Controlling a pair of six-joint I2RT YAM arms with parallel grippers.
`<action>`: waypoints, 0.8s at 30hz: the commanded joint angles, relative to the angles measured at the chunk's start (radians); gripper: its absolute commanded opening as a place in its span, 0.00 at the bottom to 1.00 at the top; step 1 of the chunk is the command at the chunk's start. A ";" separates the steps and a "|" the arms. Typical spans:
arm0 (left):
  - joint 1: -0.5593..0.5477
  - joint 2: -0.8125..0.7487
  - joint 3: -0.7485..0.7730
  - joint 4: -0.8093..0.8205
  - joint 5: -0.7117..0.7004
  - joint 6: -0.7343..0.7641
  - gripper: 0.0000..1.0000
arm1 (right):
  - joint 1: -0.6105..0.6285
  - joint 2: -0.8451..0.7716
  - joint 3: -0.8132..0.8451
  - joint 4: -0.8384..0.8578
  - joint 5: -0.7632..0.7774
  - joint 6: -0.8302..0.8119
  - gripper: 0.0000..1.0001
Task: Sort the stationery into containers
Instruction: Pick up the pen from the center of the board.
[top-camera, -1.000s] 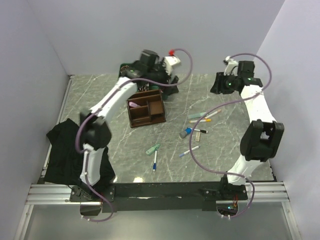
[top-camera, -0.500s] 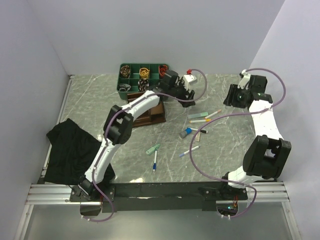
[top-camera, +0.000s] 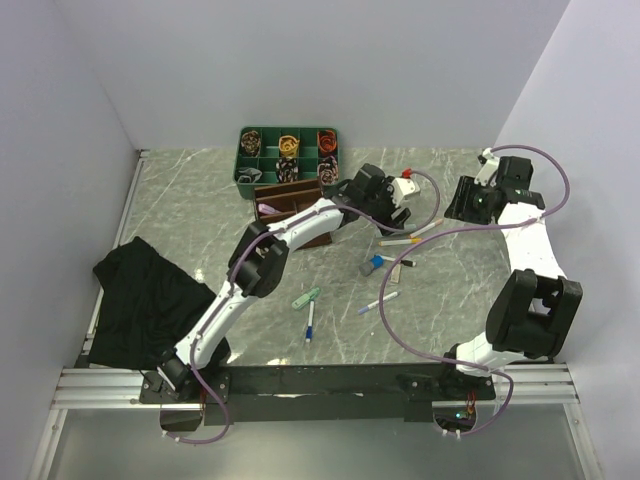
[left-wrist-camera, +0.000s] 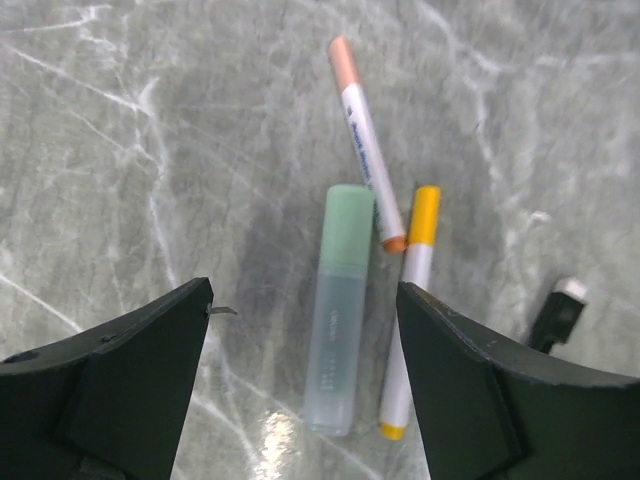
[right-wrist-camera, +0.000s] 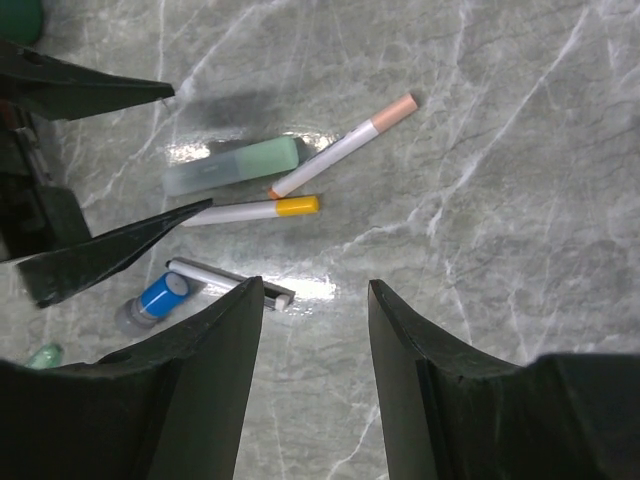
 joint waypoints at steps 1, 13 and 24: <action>0.008 0.023 0.076 -0.070 -0.036 0.081 0.79 | -0.013 -0.020 0.022 0.008 -0.061 0.050 0.54; -0.002 0.117 0.188 -0.249 -0.001 0.117 0.71 | -0.030 -0.017 0.009 -0.004 -0.126 0.067 0.53; -0.007 0.130 0.178 -0.231 -0.006 0.132 0.77 | -0.043 0.000 -0.010 0.000 -0.140 0.078 0.53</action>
